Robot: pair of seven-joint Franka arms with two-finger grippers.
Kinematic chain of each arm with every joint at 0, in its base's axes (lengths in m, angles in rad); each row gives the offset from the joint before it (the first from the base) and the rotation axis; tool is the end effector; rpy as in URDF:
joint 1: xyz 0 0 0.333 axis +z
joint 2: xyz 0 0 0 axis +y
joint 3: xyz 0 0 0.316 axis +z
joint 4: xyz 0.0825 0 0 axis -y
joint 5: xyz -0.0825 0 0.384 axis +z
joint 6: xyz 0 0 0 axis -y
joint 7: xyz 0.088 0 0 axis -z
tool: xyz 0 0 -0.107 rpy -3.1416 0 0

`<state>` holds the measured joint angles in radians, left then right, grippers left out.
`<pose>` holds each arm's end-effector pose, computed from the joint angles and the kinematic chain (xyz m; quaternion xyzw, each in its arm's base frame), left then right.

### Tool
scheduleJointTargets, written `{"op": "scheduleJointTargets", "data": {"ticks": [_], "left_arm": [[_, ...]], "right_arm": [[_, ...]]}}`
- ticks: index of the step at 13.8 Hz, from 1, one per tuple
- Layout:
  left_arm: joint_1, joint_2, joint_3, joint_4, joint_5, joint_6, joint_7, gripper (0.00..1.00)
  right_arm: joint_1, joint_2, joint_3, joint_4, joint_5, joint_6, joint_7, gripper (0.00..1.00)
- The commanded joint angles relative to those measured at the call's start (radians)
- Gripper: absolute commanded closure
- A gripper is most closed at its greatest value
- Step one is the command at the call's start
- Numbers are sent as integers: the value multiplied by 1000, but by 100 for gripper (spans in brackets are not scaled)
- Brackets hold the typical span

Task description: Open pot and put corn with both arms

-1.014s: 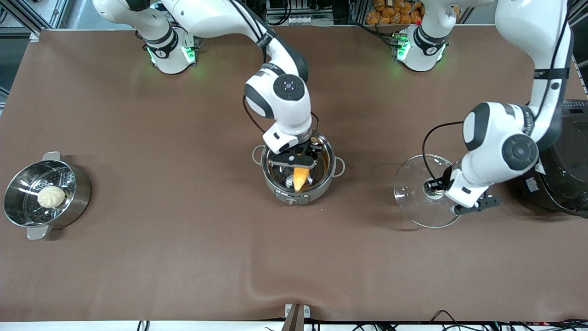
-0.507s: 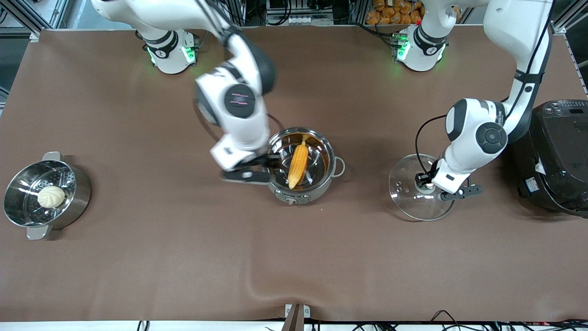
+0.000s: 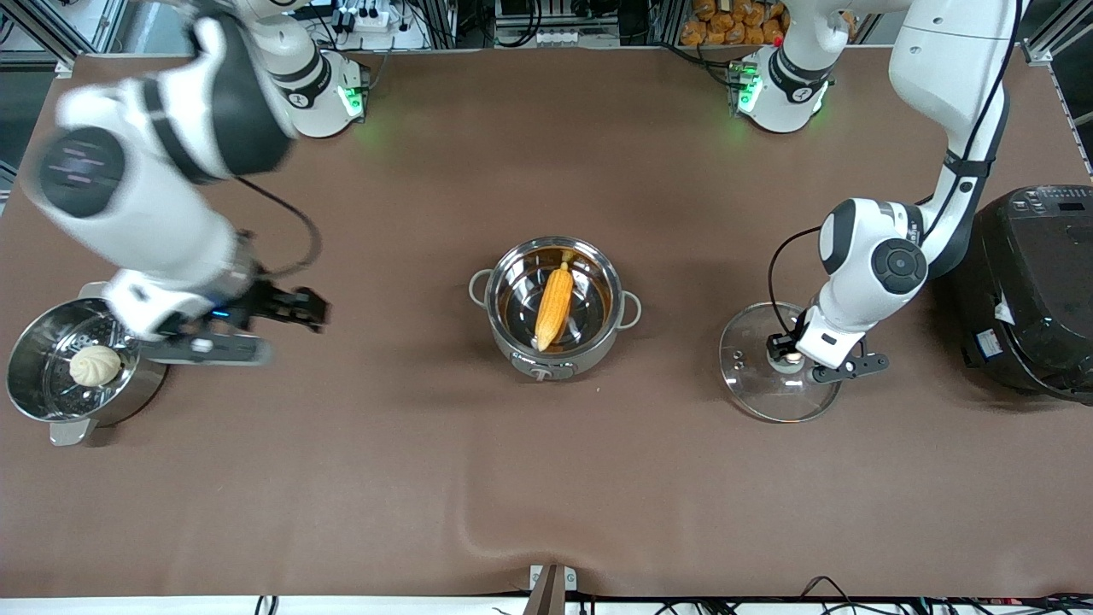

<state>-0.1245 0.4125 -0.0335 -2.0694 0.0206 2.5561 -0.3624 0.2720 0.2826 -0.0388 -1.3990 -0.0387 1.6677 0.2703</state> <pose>0.5911 -0.0941 0.2365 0.9948 0.0953 0.0358 0.0102 0.6273 0.1485 0.5450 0.9995 -0.0158 -0.0005 0.0256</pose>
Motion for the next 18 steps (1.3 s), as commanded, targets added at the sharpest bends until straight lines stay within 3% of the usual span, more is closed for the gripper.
{"op": "scheduleJointTargets", "data": {"ticks": [1,4,7,9,10,12,15,18], "left_arm": [[5,-40,-2,2,30,-26,-23,0],[9,-148,0,5,32,-143,-9,0],[32,-286,1,18,32,-267,60,0],[48,-355,0,47,32,-399,124,0],[49,-383,1,76,32,-474,146,0],[49,-417,1,170,32,-641,164,0],[48,-420,1,337,30,-883,227,0],[63,-439,-2,437,27,-974,343,0]], "right_arm": [[-110,-121,5,-90,3,-71,-57,0],[-206,-195,-3,-127,8,-103,-181,0],[-287,-148,-3,-16,10,-127,-379,0],[-329,-143,-3,-18,57,-135,-382,0],[-339,-145,-4,-18,130,-138,-373,0],[-369,-148,-4,-18,154,-147,-335,0],[-363,-183,-4,-89,102,-149,-335,0],[-355,-226,4,-164,39,-97,-335,0]]}}
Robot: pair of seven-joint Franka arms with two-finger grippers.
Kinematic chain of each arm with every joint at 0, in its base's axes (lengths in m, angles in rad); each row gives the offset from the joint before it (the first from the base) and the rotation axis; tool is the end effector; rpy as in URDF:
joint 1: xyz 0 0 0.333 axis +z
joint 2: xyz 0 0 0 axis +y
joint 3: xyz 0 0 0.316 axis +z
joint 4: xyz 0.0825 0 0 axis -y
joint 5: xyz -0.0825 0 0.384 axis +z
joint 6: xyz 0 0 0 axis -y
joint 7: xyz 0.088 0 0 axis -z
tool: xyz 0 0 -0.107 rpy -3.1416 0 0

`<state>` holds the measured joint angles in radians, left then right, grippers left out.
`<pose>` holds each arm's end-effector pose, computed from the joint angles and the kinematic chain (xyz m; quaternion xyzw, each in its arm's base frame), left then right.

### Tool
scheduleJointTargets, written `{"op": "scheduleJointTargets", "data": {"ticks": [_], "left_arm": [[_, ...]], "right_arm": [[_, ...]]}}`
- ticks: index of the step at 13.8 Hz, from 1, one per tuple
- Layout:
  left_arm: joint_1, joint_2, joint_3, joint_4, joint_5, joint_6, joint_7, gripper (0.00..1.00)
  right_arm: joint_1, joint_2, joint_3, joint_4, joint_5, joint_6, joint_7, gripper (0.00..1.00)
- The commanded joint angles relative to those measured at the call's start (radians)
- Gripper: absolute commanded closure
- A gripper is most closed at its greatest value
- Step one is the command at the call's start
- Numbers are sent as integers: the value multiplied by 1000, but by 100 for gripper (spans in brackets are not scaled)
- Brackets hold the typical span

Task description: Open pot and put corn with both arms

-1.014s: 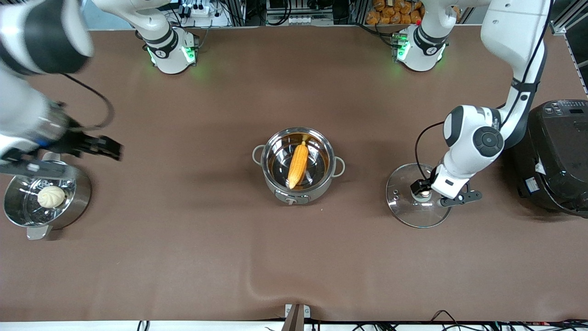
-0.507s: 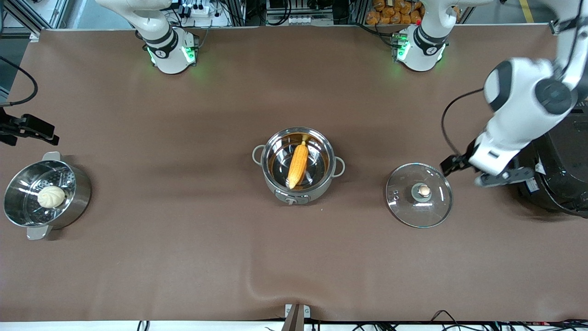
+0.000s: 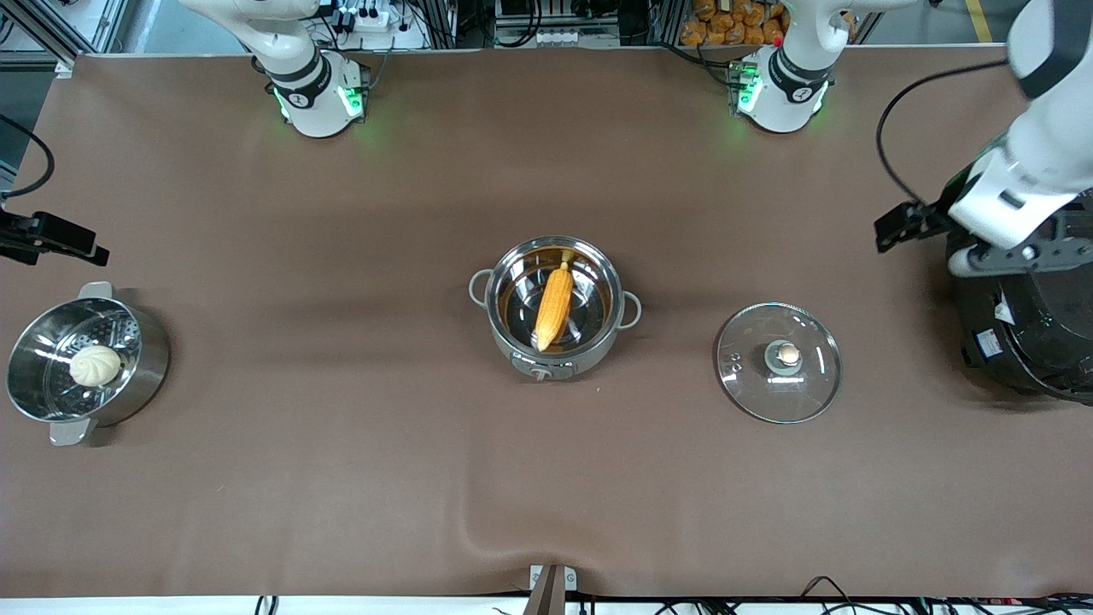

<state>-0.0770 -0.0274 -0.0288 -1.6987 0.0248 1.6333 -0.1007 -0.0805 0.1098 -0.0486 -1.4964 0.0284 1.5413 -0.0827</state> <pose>0.5452 -0.0556 0.5845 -0.9997 0.0035 0.0176 0.0146 0.5799 -0.0706 0.5945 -0.9991 0.0232 0.0310 0.0149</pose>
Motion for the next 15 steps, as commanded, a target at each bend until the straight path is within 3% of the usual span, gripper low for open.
{"op": "scheduleJointTargets", "data": {"ticks": [1,4,7,15], "left_arm": [[26,-9,-6,94,12,-70,122,0],[26,-17,-5,164,-3,-144,128,0],[28,-9,-6,209,-6,-193,128,0],[28,-14,-6,215,-34,-227,124,0]], "right_arm": [[5,-55,13,-65,-39,30,18,0],[37,-59,15,-59,-58,20,12,0],[22,-62,7,-59,-21,16,15,0],[27,-74,10,-53,-32,11,12,0]]}}
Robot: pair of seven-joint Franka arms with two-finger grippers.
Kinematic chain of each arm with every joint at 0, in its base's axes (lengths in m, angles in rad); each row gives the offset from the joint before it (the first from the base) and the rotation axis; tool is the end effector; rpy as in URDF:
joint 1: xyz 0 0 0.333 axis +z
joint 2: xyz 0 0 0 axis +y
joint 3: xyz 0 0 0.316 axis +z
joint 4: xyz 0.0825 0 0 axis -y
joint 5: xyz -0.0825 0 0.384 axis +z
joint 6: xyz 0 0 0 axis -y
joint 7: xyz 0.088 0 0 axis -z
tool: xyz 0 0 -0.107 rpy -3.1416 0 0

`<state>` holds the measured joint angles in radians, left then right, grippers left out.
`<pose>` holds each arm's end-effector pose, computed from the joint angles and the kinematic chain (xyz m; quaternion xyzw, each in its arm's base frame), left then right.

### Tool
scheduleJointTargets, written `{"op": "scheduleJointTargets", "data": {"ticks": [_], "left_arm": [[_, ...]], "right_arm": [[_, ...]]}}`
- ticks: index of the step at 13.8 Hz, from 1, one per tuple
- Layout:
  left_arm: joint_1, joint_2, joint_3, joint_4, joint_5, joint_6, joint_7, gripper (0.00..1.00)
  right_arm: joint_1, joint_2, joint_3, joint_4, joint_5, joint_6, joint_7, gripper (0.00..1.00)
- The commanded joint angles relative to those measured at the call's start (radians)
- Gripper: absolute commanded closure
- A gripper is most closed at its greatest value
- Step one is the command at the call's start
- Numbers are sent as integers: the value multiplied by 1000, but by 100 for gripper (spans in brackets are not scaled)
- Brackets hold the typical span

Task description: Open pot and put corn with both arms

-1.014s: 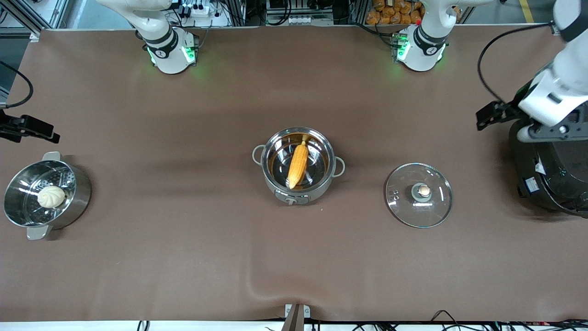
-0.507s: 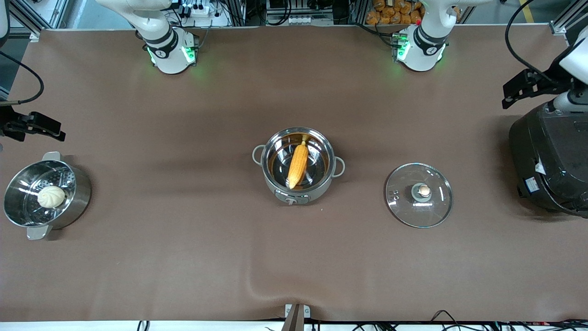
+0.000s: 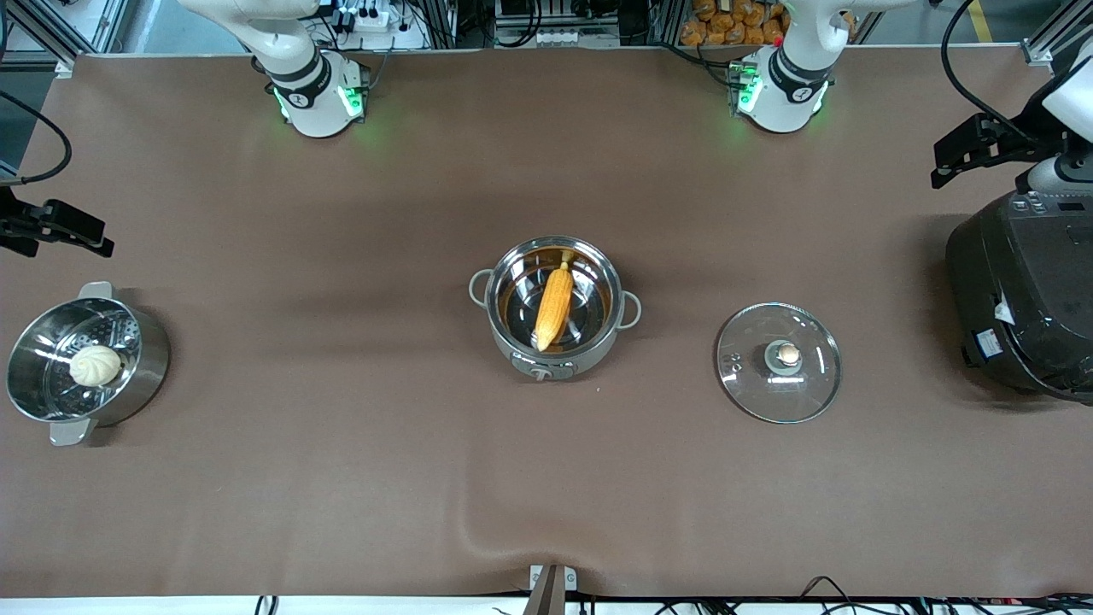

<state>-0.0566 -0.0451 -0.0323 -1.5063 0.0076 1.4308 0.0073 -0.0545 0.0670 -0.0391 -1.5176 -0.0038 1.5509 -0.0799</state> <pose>0.5235 -0.0462 0.6668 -0.9987 0.0476 0.0150 0.0051 0.5704 -0.0532 0.6101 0.9998 -0.0068 -0.0170 0.0017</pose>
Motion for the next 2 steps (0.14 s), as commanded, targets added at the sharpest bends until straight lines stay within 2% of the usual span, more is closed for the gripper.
{"op": "scheduleJointTargets", "data": {"ticks": [1,2], "left_arm": [[9,1,-3,23,-17,-24,19,0],[9,2,-1,23,-17,-24,19,0]], "right_arm": [[1,-32,2,-29,1,1,11,0],[-1,-30,2,-27,1,-2,11,0]]}}
